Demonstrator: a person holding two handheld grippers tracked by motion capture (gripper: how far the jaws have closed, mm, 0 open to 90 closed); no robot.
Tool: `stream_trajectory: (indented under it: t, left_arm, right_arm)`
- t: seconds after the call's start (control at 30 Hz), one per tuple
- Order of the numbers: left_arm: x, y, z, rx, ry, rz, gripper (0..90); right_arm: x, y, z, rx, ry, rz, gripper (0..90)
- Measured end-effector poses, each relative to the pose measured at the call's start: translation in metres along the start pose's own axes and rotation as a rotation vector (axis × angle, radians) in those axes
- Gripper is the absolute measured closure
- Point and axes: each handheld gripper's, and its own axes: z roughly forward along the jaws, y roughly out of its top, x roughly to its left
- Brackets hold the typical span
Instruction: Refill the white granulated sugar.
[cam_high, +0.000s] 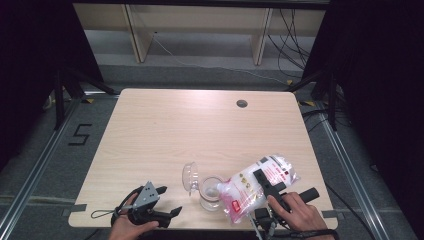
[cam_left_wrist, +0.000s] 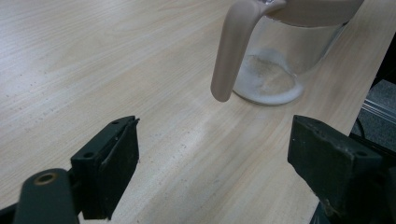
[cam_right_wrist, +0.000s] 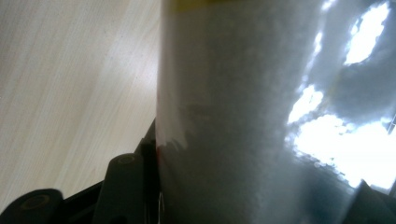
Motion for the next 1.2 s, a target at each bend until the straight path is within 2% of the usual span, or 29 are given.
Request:
stream_trajectory:
  t: [0.13,0.17,0.37,0.43,0.47,0.5,0.6,0.67,0.7,0.77,0.8,0.87,1.0,1.07,1.17,1.2]
  left_arm:
    - [-0.0004,0.0001,0.0003,-0.008,-0.002,-0.006,16.3]
    - [-0.0018,-0.0005,0.0005,-0.009,0.001,-0.033,16.3]
    - [-0.0016,-0.0004,0.0006,-0.009,-0.001,-0.027,16.3]
    - [-0.0005,0.0001,0.0002,-0.008,0.0,-0.005,16.3]
    - [-0.0005,0.0001,0.0002,-0.008,0.0,-0.005,16.3]
    - [-0.0015,-0.0004,0.0004,-0.011,-0.002,-0.029,16.3]
    - [-0.0015,-0.0005,0.0006,-0.012,-0.001,-0.035,16.3]
    - [-0.0015,-0.0004,0.0005,-0.01,-0.003,-0.028,16.3]
    - [-0.0007,-0.0001,-0.0001,-0.005,-0.003,-0.012,16.3]
    - [-0.0009,-0.0001,-0.0001,-0.007,-0.001,-0.021,16.3]
    - [-0.0012,-0.0003,0.0,-0.01,-0.001,-0.027,16.3]
    - [-0.0012,-0.0003,-0.0001,-0.012,-0.001,-0.027,16.3]
    - [-0.0011,-0.0001,-0.0002,-0.012,-0.002,-0.023,16.3]
    - [-0.0013,-0.0002,-0.0001,-0.013,-0.002,-0.03,16.3]
    - [-0.001,-0.0001,-0.0003,-0.008,-0.001,-0.019,16.3]
    - [-0.0012,-0.0001,-0.0003,-0.008,-0.002,-0.019,16.3]
  right_arm:
    - [-0.0001,-0.0005,0.0012,-0.006,0.003,-0.004,51.1]
    - [0.0008,-0.0008,0.0005,0.004,0.011,0.008,51.1]
    - [0.0009,-0.0007,0.0009,0.0,0.011,0.014,51.2]
    - [0.0015,-0.0011,0.0009,-0.007,0.006,0.019,51.2]
    - [0.0015,-0.0011,0.0009,-0.007,0.006,0.019,51.2]
    - [0.0016,-0.0011,0.001,-0.005,0.005,0.019,51.3]
    - [0.0014,-0.0014,0.0011,-0.007,0.006,0.021,51.3]
    - [0.001,-0.0014,0.0005,-0.002,0.01,0.022,51.3]
    - [0.0007,-0.0016,-0.0001,0.003,0.011,0.023,51.4]
    - [0.001,-0.0013,0.0002,-0.001,0.01,0.027,51.4]
    - [0.0002,-0.0014,0.0001,-0.002,0.011,0.014,51.4]
    - [-0.0012,-0.0009,0.0009,-0.019,0.005,0.0,51.4]
    - [-0.0019,-0.0003,0.0006,-0.021,-0.004,-0.003,51.5]
    - [0.0006,-0.0001,-0.0006,-0.003,0.004,0.026,51.4]
    - [0.0001,-0.0002,-0.0011,0.0,0.007,0.021,51.5]
    - [-0.0027,-0.0001,0.0002,-0.018,-0.003,-0.014,51.5]
